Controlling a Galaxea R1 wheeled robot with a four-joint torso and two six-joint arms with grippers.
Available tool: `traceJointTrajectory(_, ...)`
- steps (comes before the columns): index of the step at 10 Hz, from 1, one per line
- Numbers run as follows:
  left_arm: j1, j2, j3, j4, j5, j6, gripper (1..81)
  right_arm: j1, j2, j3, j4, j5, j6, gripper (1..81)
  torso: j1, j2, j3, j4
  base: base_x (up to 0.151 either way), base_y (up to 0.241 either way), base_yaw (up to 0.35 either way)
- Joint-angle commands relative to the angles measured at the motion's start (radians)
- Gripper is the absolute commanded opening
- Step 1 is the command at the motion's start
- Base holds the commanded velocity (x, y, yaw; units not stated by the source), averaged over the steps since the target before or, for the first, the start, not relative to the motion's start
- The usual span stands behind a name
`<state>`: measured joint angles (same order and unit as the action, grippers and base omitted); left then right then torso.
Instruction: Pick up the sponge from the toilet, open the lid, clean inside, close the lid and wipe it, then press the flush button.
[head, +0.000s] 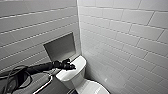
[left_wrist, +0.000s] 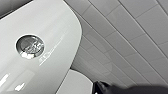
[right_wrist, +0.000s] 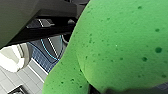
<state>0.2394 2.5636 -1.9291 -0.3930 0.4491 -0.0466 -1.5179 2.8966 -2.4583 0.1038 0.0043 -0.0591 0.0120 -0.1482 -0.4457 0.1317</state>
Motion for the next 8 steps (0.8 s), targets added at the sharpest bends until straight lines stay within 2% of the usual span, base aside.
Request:
traceJointTrajectory(1,-0.202,0.017,-0.071,-0.023,0.048,0.005,1.0,0.001,0.008,0.023,-0.006,-0.082,-0.004,1.0,0.0,0.0,0.0,0.0,0.0,0.0,0.0)
traceJointTrajectory(3,-0.226,0.067,-0.169,-0.021,0.046,0.013,1.0,-0.002,0.009,0.035,-0.007,-0.082,-0.004,1.0,0.0,0.0,0.0,0.0,0.0,0.0,0.0)
traceJointTrajectory(5,-0.258,0.144,-0.287,0.029,0.049,0.013,1.0,-0.011,0.009,0.067,-0.007,-0.081,-0.004,1.0,0.0,0.0,-0.001,0.0,0.0,0.0,0.0)
traceJointTrajectory(8,-0.3,0.199,-0.352,0.051,0.048,0.013,1.0,-0.017,0.006,0.07,-0.001,-0.081,-0.004,1.0,0.0,0.0,-0.002,0.0,0.0,0.0,0.0)
